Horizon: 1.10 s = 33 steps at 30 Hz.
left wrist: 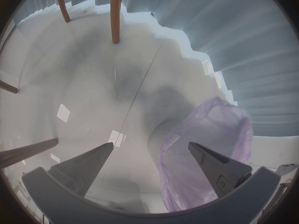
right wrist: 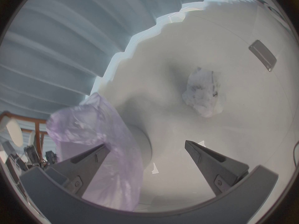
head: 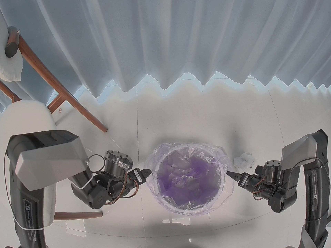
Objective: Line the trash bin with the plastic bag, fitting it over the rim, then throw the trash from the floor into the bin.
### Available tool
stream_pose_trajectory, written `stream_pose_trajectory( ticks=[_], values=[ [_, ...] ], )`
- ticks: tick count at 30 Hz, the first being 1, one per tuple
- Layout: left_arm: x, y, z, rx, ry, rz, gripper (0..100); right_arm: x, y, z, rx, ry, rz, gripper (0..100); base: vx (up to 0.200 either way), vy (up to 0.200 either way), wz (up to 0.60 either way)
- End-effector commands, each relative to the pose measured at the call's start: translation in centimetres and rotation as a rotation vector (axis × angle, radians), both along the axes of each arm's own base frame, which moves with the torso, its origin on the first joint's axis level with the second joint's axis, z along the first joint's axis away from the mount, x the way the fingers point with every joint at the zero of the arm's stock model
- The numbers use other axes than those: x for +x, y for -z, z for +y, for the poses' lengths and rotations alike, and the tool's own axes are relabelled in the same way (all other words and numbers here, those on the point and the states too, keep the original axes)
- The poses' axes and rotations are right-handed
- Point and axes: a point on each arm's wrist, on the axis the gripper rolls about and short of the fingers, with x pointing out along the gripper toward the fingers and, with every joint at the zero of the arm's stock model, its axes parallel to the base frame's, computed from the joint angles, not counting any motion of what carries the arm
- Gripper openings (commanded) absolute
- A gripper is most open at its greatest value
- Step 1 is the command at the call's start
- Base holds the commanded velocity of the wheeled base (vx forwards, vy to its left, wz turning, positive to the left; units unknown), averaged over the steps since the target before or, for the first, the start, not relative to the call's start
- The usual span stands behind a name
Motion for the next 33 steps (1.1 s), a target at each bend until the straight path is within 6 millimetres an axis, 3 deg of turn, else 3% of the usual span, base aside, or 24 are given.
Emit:
stream_pose_trajectory(
  ticks=[1, 4, 10, 14, 23, 33],
  values=[
    [-3.4, -4.5, 1.6, -0.05, -0.008, -0.057, 100, -1.9, -4.5, -0.7, 0.097, 0.057, -0.036, 100, 0.0, 0.0, 0.0],
    [-4.9, -4.7, 1.7, -0.048, 0.013, -0.048, 100, -2.5, -5.2, -0.7, 0.115, 0.064, -0.033, 100, 0.0, 0.0, 0.0],
    [-6.6, -4.1, 0.2, -0.089, 0.082, -0.077, 100, -4.8, -4.7, 0.5, 0.097, 0.011, 0.047, 100, 0.0, 0.0, 0.0],
    [-6.9, -2.8, -1.0, -0.104, 0.126, -0.085, 100, -4.9, -4.7, 0.8, 0.096, -0.001, 0.049, 100, 0.0, 0.0, 0.0],
    [-7.6, -0.6, -0.9, -0.061, 0.13, -0.03, 100, -4.9, -4.5, 0.8, 0.094, -0.001, 0.056, 100, 0.0, 0.0, 0.0],
    [-7.8, -2.6, -0.9, -0.149, 0.136, -0.174, 100, -5.2, -4.3, 0.6, 0.091, 0.004, 0.071, 100, 0.0, 0.0, 0.0]
  ],
)
